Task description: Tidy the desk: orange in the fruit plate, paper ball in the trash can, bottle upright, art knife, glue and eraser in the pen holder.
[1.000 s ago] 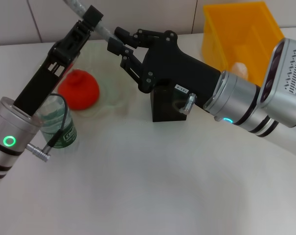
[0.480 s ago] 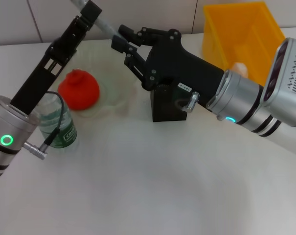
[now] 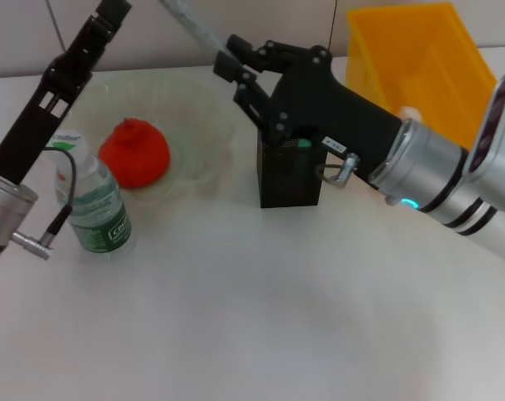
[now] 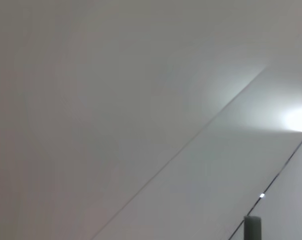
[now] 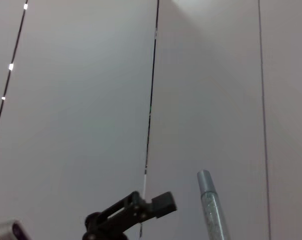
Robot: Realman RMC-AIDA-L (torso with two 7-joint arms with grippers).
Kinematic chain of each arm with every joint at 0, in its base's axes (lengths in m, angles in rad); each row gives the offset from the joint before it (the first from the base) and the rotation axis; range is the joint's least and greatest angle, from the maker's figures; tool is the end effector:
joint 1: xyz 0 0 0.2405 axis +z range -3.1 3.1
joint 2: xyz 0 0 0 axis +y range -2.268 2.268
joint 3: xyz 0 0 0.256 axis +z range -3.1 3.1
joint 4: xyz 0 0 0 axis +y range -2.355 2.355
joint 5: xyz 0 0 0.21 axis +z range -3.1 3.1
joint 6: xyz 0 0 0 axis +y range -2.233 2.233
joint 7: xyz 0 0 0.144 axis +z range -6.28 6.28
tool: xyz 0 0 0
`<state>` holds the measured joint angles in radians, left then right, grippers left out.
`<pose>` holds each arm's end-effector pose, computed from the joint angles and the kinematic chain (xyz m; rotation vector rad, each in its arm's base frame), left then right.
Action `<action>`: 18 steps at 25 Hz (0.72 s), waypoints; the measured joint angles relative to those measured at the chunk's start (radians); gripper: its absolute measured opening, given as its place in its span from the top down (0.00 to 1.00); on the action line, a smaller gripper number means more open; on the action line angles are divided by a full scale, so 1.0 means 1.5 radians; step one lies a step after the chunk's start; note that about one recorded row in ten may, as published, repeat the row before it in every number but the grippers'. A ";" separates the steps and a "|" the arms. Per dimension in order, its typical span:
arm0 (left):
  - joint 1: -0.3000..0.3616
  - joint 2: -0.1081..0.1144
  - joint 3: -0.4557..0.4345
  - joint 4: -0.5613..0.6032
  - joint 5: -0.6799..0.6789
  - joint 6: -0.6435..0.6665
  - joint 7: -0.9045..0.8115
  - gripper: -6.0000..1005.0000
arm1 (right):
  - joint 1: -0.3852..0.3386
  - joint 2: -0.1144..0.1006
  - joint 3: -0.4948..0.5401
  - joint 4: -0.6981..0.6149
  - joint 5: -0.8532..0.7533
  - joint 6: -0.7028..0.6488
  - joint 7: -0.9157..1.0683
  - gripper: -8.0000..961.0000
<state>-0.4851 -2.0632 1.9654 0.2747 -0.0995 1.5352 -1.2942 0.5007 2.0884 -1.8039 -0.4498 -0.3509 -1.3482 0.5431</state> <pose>-0.2177 0.3257 -0.0149 -1.8888 -1.0793 -1.8540 0.1754 0.3316 -0.0513 -2.2069 0.0777 1.2837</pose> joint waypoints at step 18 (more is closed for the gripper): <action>-0.032 0.039 -0.014 -0.055 0.009 -0.001 0.022 0.19 | -0.043 -0.014 0.194 -0.045 -0.236 0.049 0.093 0.84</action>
<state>-0.5331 -2.0044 1.9439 0.1925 -0.0857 1.5335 -1.2616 0.4362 2.0674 -1.5129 -0.5169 -0.7056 -1.2751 0.6829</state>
